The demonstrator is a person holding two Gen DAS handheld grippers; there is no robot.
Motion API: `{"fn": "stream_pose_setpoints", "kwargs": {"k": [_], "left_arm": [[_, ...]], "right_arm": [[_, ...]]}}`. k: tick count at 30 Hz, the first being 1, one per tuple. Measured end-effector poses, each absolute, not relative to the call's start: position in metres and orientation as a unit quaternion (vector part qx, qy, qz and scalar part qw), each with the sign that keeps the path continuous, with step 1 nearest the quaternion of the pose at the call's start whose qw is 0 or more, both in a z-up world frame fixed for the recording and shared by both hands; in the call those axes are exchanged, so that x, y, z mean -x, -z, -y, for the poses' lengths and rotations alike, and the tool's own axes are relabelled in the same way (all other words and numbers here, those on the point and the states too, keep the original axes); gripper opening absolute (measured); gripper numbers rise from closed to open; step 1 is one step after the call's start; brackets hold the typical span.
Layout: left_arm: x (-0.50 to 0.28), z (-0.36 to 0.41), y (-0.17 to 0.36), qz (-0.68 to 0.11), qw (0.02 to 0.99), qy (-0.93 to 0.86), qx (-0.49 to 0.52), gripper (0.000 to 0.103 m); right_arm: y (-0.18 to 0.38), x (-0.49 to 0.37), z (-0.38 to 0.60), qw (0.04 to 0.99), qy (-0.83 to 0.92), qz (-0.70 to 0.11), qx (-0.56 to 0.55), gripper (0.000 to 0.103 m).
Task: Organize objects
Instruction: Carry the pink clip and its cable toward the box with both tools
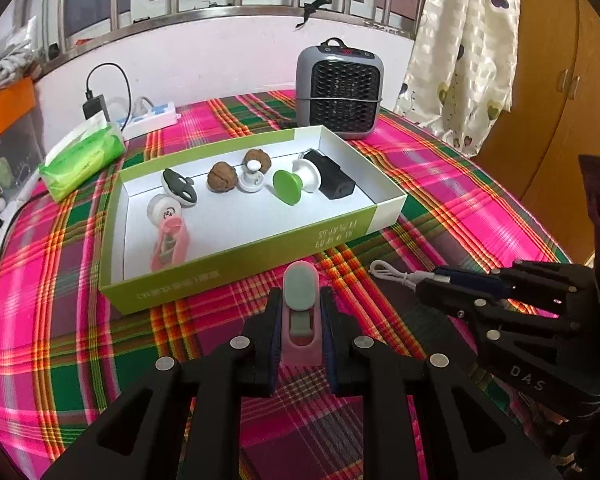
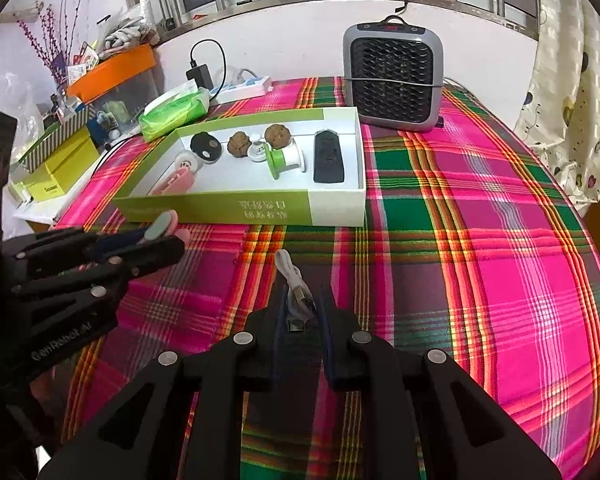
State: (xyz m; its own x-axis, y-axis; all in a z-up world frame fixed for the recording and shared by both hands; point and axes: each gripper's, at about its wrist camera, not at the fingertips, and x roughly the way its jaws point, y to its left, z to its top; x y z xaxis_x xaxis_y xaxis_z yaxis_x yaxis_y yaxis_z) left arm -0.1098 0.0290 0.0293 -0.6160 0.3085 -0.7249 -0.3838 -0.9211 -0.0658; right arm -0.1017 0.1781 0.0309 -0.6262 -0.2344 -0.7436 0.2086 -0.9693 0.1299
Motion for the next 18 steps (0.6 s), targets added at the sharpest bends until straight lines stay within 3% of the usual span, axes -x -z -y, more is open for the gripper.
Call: {"fn": "stream_pose_setpoints", "kwargs": {"k": [18], "left_arm": [[0.111, -0.0196, -0.0209, -0.037, 0.185, -0.894, 0.406, 0.016]], "right_arm": [[-0.0207, 0.1064, -0.1696, 0.146, 0.89, -0.006, -0.431, 0.019]]}}
